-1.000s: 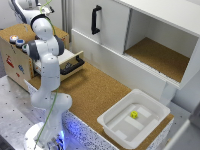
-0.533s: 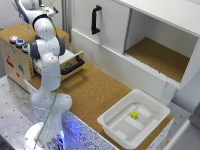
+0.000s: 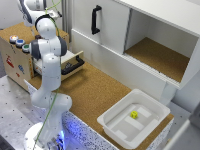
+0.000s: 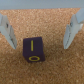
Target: Move to the drawer and store the purple object
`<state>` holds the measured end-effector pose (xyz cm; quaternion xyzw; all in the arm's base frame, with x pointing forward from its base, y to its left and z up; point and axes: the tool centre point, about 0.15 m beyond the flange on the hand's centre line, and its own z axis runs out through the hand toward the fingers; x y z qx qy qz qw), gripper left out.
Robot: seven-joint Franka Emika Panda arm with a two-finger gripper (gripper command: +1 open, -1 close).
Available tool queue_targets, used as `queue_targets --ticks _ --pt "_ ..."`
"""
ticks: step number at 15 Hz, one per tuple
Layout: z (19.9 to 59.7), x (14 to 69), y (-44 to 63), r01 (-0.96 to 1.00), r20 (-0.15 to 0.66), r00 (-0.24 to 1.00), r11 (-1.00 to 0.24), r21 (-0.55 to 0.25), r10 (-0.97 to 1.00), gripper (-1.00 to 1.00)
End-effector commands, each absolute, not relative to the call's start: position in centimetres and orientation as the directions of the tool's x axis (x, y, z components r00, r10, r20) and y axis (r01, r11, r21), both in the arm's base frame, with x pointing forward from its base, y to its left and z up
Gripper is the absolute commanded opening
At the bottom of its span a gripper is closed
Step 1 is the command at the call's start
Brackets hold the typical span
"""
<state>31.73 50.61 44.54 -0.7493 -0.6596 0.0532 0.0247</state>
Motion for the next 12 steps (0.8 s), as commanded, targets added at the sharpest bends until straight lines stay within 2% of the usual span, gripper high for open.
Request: queue_targets --ticks 1,4,12 --pt "41.8 30.4 50.0 0.987 0.040 0.118 -0.113 -0.112 0.992 -1.00" --pt "41.5 28.6 49.6 0.991 0.071 0.128 -0.126 -0.042 0.989 -1.00" --pt "41.8 27.6 48.0 0.982 0.089 0.183 -0.186 0.023 0.979 -1.00"
